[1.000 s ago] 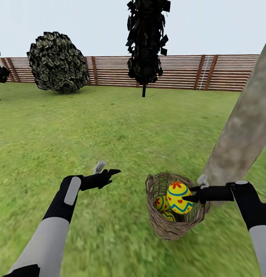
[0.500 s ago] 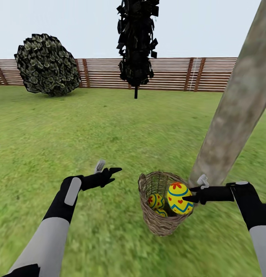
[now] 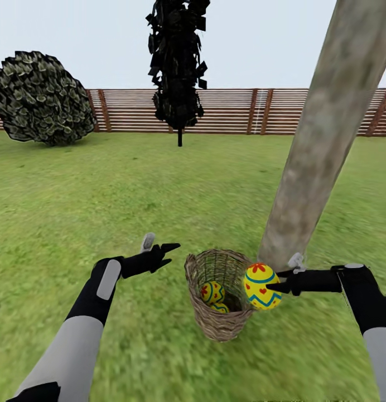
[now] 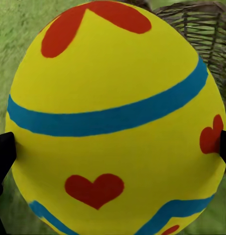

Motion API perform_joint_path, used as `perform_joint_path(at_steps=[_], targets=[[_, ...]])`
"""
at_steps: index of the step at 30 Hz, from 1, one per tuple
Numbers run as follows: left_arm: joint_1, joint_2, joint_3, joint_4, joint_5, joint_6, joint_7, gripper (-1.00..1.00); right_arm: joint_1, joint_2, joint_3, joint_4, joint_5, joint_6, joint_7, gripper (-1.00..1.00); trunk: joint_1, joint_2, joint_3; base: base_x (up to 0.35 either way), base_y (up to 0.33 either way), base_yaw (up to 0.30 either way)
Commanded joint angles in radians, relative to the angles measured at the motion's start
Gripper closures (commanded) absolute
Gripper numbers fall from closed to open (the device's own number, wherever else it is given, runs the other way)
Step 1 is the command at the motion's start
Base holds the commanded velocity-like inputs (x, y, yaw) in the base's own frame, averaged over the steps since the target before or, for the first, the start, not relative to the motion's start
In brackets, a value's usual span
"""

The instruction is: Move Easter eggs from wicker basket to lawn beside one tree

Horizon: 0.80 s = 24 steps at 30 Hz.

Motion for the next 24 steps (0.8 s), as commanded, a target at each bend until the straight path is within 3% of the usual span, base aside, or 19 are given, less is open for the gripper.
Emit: perform_joint_path(at_steps=[1, 6, 8, 14, 20, 22, 24], targets=[[-0.001, -0.001, 0.004, 0.0, -0.006, 0.005, -0.008, -1.0, -0.001, 0.002, -0.032, -0.001, 0.007, 0.01, 0.006, 1.0, 0.0, 0.0, 0.0, 0.0, 0.0, -0.211], [-0.001, -0.001, 0.004, 0.001, -0.006, 0.004, -0.009, -1.0, -0.001, 0.005, -0.056, -0.001, 0.008, 0.009, -0.003, 1.0, 0.0, 0.0, 0.006, 0.0, 0.0, -0.211], [-0.001, -0.001, 0.004, 0.001, -0.006, 0.004, -0.009, -1.0, -0.001, 0.006, -0.057, -0.001, 0.01, 0.007, -0.037, 1.0, 0.0, 0.0, 0.008, 0.0, 0.0, -0.211], [-0.001, -0.003, 0.004, 0.003, -0.006, -0.018, -0.009, -1.0, -0.001, 0.006, -0.057, -0.001, 0.021, 0.006, -0.3, 1.0, 0.0, 0.0, 0.015, 0.0, 0.0, -0.211], [0.0, -0.003, 0.003, 0.064, -0.006, -0.054, -0.01, -1.0, -0.001, 0.008, -0.056, 0.001, 0.032, 0.003, -0.535, 1.0, 0.0, 0.0, 0.022, 0.0, 0.0, -0.211], [-0.001, -0.004, 0.003, 0.066, -0.006, -0.056, -0.011, -1.0, 0.001, 0.009, -0.053, 0.026, 0.084, 0.002, -0.606, 1.0, 0.0, 0.0, 0.025, 0.0, 0.0, -0.212], [0.0, -0.003, 0.003, 0.066, -0.006, -0.056, -0.012, -1.0, 0.002, 0.012, -0.05, 0.048, 0.17, 0.0, -0.674, 1.0, 0.0, 0.0, 0.027, 0.0, 0.0, -0.212]])
